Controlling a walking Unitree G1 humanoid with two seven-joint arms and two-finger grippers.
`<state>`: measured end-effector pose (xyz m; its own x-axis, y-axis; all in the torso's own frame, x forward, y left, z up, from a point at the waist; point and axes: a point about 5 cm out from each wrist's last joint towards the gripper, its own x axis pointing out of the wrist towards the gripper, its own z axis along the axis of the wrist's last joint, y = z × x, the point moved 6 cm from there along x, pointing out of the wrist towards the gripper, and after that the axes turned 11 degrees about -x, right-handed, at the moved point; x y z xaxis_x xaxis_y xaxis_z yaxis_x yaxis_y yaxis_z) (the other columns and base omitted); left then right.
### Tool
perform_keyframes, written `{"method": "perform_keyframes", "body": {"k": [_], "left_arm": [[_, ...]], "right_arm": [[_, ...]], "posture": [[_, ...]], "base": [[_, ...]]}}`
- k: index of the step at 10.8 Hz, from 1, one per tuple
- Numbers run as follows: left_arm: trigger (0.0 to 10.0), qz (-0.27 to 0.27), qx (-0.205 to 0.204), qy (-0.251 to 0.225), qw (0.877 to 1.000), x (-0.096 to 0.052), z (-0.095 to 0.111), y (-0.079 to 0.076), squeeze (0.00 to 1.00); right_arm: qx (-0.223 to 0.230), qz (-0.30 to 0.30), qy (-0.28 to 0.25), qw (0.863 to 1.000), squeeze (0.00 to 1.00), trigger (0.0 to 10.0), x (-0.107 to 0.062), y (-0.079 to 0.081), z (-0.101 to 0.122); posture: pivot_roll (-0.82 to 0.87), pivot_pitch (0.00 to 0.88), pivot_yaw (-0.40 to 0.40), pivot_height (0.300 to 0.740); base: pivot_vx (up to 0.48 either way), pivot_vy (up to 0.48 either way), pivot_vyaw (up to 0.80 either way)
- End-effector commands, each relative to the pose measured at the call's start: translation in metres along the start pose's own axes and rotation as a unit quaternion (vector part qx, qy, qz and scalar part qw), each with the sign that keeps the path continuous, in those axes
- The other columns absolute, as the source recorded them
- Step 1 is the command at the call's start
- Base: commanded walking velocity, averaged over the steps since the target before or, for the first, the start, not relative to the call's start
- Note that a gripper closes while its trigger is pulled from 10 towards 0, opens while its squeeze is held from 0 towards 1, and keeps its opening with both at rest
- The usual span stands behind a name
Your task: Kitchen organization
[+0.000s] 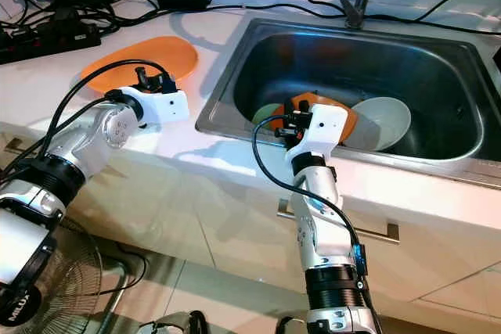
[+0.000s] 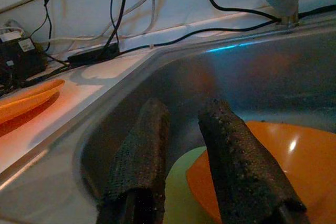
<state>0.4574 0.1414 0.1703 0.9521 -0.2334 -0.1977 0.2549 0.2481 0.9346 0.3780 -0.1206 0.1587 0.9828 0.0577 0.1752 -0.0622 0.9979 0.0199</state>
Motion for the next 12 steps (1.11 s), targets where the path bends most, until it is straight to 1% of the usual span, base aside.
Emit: {"method": "perform_keyframes", "body": {"k": [1, 4, 5, 6, 7, 8, 9, 10, 11, 12], "left_arm": [[0.0, -0.055, -0.012, 0.029, 0.998, -0.004, -0.018, -0.04, 0.0], [0.0, -0.055, -0.015, 0.031, 0.998, -0.004, -0.019, -0.038, 0.0], [0.0, -0.044, -0.009, 0.026, 0.999, -0.004, -0.017, -0.033, 0.0], [0.0, -0.009, 0.0, 0.005, 1.0, -0.003, -0.008, -0.018, 0.0], [0.0, 0.04, 0.008, -0.026, 0.999, -0.003, 0.006, 0.002, 0.0], [0.0, 0.068, 0.008, -0.05, 0.996, -0.005, 0.017, 0.013, 0.0], [9.2, 0.097, 0.007, -0.097, 0.991, -0.009, 0.041, 0.019, 0.0], [10.0, 0.098, -0.001, -0.114, 0.989, -0.011, 0.05, 0.017, 0.0], [10.0, 0.095, -0.007, -0.138, 0.986, -0.014, 0.063, 0.011, 0.0], [10.0, 0.09, -0.02, -0.163, 0.982, -0.02, 0.079, 0.001, 0.0]], "right_arm": [[0.001, -0.003, 0.005, 1.0, 0.0, 10.0, 0.001, -0.002, 0.0], [0.001, -0.004, 0.001, 1.0, 0.0, 10.0, 0.002, -0.003, 0.001], [0.001, -0.002, 0.002, 1.0, 0.0, 10.0, 0.002, -0.002, 0.001], [0.001, -0.002, 0.001, 1.0, 0.0, 10.0, 0.003, -0.002, 0.002], [0.004, -0.006, -0.002, 1.0, 0.0, 10.0, 0.004, -0.004, 0.005], [0.006, -0.009, -0.006, 1.0, 0.0, 10.0, 0.006, -0.005, 0.008], [0.007, -0.011, -0.014, 1.0, 0.0, 10.0, 0.01, -0.009, 0.016], [0.008, -0.012, -0.02, 1.0, 0.0, 10.0, 0.012, -0.01, 0.02], [0.007, -0.015, -0.023, 1.0, 0.0, 10.0, 0.016, -0.012, 0.025], [0.023, -0.016, -0.027, 0.999, 1.0, 10.0, 0.023, -0.014, 0.033]], "posture": [[0.02, 0.095, 0.048, 0.74], [0.02, 0.094, 0.045, 0.74], [0.02, 0.093, 0.045, 0.74], [0.02, 0.093, 0.045, 0.74], [0.02, 0.089, 0.046, 0.74], [0.02, 0.089, 0.046, 0.74], [0.01, 0.085, 0.046, 0.74], [0.02, 0.081, 0.045, 0.74], [0.01, 0.079, 0.046, 0.74], [0.01, 0.07, 0.048, 0.74]], "base": [[0.0, 0.0, 0.0], [0.0, 0.0, 0.0], [0.0, 0.0, 0.0], [0.0, 0.0, 0.0], [0.0, 0.0, 0.0], [0.0, 0.0, 0.0], [0.0, 0.0, 0.0], [0.0, 0.0, 0.0], [0.0, 0.0, 0.0], [0.0, 0.0, 0.0]]}}
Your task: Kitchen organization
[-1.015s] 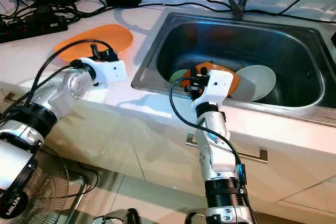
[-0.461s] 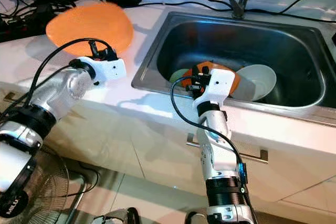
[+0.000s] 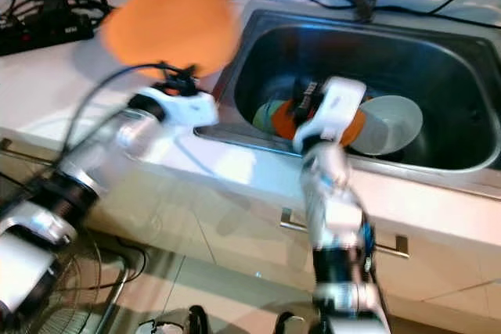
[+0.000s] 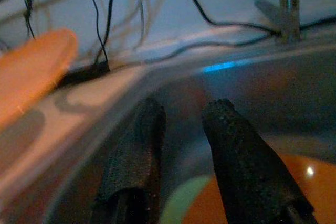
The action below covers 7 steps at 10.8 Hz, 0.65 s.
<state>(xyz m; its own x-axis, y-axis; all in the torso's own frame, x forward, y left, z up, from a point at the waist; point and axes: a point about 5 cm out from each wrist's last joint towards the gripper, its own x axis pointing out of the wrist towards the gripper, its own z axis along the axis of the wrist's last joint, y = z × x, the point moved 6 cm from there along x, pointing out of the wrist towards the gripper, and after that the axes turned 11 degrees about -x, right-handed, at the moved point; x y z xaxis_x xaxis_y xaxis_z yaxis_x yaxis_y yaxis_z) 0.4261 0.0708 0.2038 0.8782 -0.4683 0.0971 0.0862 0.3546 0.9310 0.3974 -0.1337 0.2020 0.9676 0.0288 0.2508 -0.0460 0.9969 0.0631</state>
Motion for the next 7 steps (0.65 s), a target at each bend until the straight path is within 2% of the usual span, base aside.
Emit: {"method": "perform_keyframes", "body": {"k": [1, 4, 7], "left_arm": [[10.0, -0.007, -0.008, -0.009, 1.0, -0.003, 0.006, -0.007, 0.0], [10.0, -0.008, -0.007, -0.029, 1.0, -0.003, 0.021, -0.006, 0.0], [10.0, -0.021, -0.009, -0.06, 0.998, -0.004, 0.039, -0.014, 0.0]], "right_arm": [[0.025, 0.002, 0.005, 1.0, 1.0, 10.0, 0.002, 0.001, 0.002], [0.105, 0.028, -0.005, 0.994, 1.0, 10.0, 0.014, 0.011, 0.022], [0.183, 0.06, 0.021, 0.981, 1.0, 10.0, 0.017, 0.023, 0.02]], "posture": [[0.01, 0.063, 0.05, 0.74], [0.02, 0.045, 0.052, 0.74], [0.02, 0.027, 0.055, 0.74]], "base": [[0.0, 0.0, 0.0], [0.0, 0.0, 0.0], [0.0, 0.0, 0.0]]}}
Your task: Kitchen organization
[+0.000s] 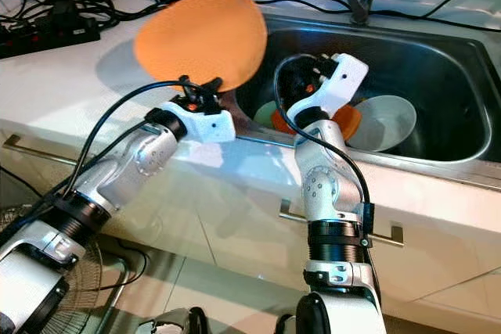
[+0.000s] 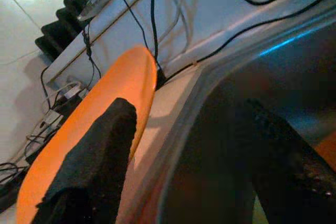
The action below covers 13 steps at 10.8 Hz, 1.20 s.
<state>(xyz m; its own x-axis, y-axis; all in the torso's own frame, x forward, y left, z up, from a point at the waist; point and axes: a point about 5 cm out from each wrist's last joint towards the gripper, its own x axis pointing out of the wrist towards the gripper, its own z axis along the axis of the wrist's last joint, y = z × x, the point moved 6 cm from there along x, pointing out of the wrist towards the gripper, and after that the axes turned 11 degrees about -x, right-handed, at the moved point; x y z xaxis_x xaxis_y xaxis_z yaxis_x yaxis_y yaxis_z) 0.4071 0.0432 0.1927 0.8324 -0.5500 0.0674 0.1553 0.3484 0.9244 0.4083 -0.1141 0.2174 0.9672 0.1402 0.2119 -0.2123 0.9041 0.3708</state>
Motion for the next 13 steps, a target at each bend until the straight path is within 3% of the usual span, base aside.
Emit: {"method": "perform_keyframes", "body": {"k": [1, 5, 6, 7, 12, 13], "left_arm": [[10.0, 0.006, 0.008, -0.029, 1.0, 0.001, 0.015, 0.006, 0.0], [10.0, -0.005, 0.005, -0.077, 0.997, -0.002, 0.034, 0.001, 0.0], [10.0, -0.005, 0.005, -0.082, 0.997, -0.002, 0.035, 0.001, 0.0], [10.0, -0.008, 0.007, -0.09, 0.996, -0.004, 0.038, 0.0, 0.0], [10.0, -0.012, 0.017, -0.103, 0.994, -0.012, 0.038, -0.001, 0.0], [10.0, -0.014, 0.018, -0.102, 0.995, -0.013, 0.037, -0.003, 0.0]], "right_arm": [[0.013, 0.016, -0.005, 1.0, 1.0, 10.0, 0.003, 0.007, 0.006], [0.021, 0.032, 0.015, 0.999, 1.0, 10.0, 0.003, 0.015, -0.003], [0.02, 0.029, 0.021, 0.999, 0.56, 10.0, 0.002, 0.014, -0.005], [0.022, 0.02, 0.025, 0.999, 0.0, 10.0, 0.003, 0.01, -0.007], [0.043, 0.019, 0.039, 0.998, 0.0, 10.0, 0.008, 0.009, -0.012], [0.048, 0.015, 0.035, 0.998, 0.0, 4.7, 0.009, 0.009, -0.01]], "posture": [[0.02, 0.026, 0.056, 0.74], [0.03, 0.042, 0.057, 0.74], [0.03, 0.045, 0.057, 0.74], [0.03, 0.05, 0.057, 0.74], [0.05, 0.066, 0.052, 0.74], [0.05, 0.069, 0.052, 0.74]], "base": [[0.0, 0.0, 0.0], [0.0, 0.0, 0.0], [0.0, 0.0, 0.0], [0.0, 0.0, 0.0], [0.0, 0.0, 0.0], [0.0, 0.0, 0.0]]}}
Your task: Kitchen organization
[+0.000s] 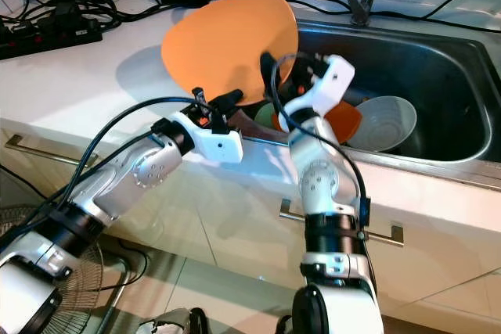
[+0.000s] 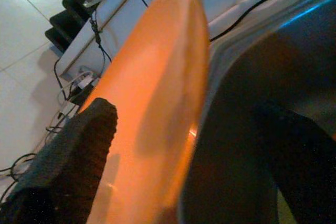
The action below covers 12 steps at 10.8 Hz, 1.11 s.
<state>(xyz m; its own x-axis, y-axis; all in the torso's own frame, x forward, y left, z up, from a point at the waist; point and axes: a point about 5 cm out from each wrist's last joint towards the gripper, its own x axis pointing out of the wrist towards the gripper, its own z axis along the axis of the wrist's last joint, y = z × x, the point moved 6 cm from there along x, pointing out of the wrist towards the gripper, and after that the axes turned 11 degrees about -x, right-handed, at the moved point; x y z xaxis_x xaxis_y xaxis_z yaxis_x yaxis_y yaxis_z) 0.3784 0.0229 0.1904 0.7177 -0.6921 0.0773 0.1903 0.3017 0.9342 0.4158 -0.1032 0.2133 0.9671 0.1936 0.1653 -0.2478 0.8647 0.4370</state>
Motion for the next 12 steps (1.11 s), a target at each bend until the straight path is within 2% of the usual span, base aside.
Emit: {"method": "perform_keyframes", "body": {"k": [1, 2, 12], "left_arm": [[10.0, 0.009, 0.013, -0.012, 1.0, -0.0013, 0.0057, 0.009, 0.0], [10.0, 0.008, 0.014, -0.011, 1.0, -0.0018, 0.0052, 0.0083, 0.0], [10.0, 0.016, 0.031, -0.01, 0.999, -0.0008, 0.0045, 0.0117, 0.0]], "right_arm": [[0.012, -0.001, 0.0, 1.0, 0.0, 2.3, 0.0031, 0.0009, 0.0011], [0.017, -0.004, 0.0, 1.0, 0.0, 0.0, 0.0041, -0.0001, 0.0012], [0.061, 0.01, 0.012, 0.998, 0.0, 0.0, 0.0056, 0.0068, -0.0042]], "posture": [[0.06, 0.07, 0.053, 0.74], [0.06, 0.071, 0.053, 0.74], [0.06, 0.079, 0.052, 0.74]], "base": [[0.0, 0.0, 0.0], [0.0, 0.0, 0.0], [0.0, 0.0, 0.0]]}}
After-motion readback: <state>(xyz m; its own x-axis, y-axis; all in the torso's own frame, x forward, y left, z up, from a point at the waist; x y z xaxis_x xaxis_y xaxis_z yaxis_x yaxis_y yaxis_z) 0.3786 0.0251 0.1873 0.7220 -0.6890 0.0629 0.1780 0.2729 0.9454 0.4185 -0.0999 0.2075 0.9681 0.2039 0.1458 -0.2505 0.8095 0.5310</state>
